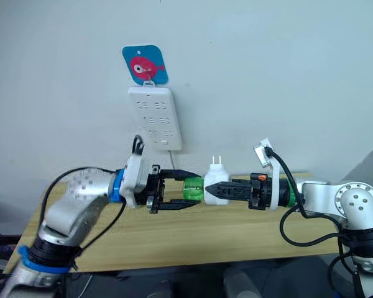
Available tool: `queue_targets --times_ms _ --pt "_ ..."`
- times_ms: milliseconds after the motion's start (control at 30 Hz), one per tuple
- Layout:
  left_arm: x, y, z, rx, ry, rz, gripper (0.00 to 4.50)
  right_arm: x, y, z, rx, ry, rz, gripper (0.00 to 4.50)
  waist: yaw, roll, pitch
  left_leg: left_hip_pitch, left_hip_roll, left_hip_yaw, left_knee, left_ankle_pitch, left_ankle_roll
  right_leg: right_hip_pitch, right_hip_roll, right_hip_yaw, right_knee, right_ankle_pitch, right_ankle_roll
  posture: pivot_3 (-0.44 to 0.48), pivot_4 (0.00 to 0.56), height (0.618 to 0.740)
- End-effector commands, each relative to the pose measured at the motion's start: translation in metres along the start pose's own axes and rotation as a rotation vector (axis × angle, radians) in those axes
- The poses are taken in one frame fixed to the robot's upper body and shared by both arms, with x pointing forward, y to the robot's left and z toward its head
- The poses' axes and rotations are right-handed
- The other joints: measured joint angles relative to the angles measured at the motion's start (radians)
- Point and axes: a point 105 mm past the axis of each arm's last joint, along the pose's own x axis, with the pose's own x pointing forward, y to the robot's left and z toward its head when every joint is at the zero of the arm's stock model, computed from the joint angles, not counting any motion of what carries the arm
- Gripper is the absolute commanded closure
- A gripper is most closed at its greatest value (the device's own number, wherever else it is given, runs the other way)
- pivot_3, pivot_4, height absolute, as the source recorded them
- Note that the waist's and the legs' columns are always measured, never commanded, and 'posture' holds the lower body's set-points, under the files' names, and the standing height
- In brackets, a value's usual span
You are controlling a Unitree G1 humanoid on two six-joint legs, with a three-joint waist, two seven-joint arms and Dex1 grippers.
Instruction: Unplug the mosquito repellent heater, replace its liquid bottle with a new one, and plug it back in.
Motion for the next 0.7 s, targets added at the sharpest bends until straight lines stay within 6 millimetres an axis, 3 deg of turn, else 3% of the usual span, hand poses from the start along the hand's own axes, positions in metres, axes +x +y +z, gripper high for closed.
queue_targets --times_ms 33,133,267,500,633,700 --pt "-0.008 0.008 0.011 -0.285 0.027 -0.004 2.23 -0.001 0.019 0.002 -0.07 0.032 0.069 1.45 0.0 0.0 0.0 0.0 0.0 0.0 0.0 0.0 0.0 0.0 0.0 0.0 0.0 0.0 0.0 -0.177 0.077 0.704" --pt "-0.009 0.007 0.016 -0.352 0.039 -0.045 2.23 -0.001 0.022 0.0 -0.075 0.051 0.083 1.46 0.0 0.0 0.0 0.0 0.0 0.0 -0.001 0.0 0.0 0.0 0.0 -0.001 0.0 0.0 0.0 -0.18 0.078 0.704" --pt "-0.008 0.006 0.009 -0.224 0.057 -0.04 2.23 -0.001 0.022 0.0 -0.077 0.047 0.083 1.46 -0.002 0.0 0.0 0.0 0.001 0.0 -0.002 0.0 0.0 -0.001 0.001 0.0 0.0 0.0 0.0 -0.18 0.078 0.704" --pt "-0.006 0.003 0.006 0.086 -0.023 0.027 0.0 -0.001 0.02 0.001 -0.062 0.026 0.074 1.46 0.005 0.0 0.0 0.0 0.0 0.001 -0.001 0.0 0.0 0.0 0.0 0.001 -0.001 0.0 0.0 -0.186 0.079 0.704" --pt "-0.014 -0.001 -0.004 0.178 -0.083 0.1 0.0 -0.002 0.016 0.001 -0.054 0.019 0.057 1.46 0.003 0.0 0.0 0.0 0.0 0.001 0.0 0.0 0.0 0.0 0.0 0.002 0.0 0.0 0.0 -0.188 0.081 0.704" --pt "-0.015 -0.01 -0.008 0.321 -0.102 0.107 0.0 -0.003 0.014 0.002 -0.049 0.011 0.049 1.46 0.002 0.001 0.0 0.001 0.0 0.001 -0.001 0.0 0.0 0.0 0.0 0.002 0.0 0.0 0.0 -0.187 0.08 0.704"
